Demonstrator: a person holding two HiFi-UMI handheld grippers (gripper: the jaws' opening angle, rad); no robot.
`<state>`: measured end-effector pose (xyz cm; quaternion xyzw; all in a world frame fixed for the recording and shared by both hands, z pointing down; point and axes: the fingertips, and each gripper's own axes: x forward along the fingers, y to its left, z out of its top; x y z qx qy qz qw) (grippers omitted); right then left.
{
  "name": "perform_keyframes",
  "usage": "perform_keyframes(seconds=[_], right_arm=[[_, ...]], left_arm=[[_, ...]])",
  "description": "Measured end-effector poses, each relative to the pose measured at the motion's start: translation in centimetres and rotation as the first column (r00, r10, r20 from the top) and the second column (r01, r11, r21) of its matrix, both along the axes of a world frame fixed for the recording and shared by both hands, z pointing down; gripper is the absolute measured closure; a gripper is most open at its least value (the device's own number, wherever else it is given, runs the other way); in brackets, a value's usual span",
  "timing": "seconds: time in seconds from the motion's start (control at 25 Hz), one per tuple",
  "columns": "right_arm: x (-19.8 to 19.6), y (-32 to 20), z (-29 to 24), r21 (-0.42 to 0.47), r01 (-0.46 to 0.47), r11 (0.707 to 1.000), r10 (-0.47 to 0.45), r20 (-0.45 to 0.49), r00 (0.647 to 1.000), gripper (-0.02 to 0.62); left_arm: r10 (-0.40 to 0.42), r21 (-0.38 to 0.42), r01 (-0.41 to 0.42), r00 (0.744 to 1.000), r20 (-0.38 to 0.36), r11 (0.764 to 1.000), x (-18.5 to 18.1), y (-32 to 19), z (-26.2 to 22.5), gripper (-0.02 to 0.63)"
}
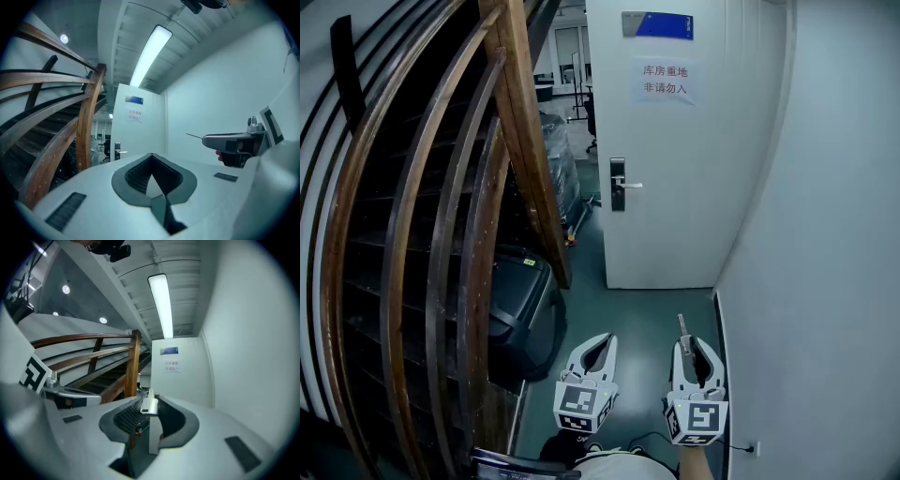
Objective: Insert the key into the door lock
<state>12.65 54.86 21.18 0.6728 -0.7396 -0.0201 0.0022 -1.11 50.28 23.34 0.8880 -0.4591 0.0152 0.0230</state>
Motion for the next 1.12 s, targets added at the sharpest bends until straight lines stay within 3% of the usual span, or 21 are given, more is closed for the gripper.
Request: perform_keyframes(seconds=[0.56, 1.12], right_arm=[[1.8, -0.4, 2.0, -0.03, 0.04, 0.999, -0.04, 0.01, 0.999, 0.479], [2.8, -3.1, 5.8, -0.104, 0.1, 0.99, -0.094, 0.063, 0.994, 0.479]], left_arm=[[-0.016, 0.004, 0.016, 0.999, 0.043, 1.0, 2.8, 0.1, 0.9, 0.604], [-0.071, -0.115, 0.077, 0.996, 0.053, 0.99, 3.6, -1.3, 5.9, 0.604]])
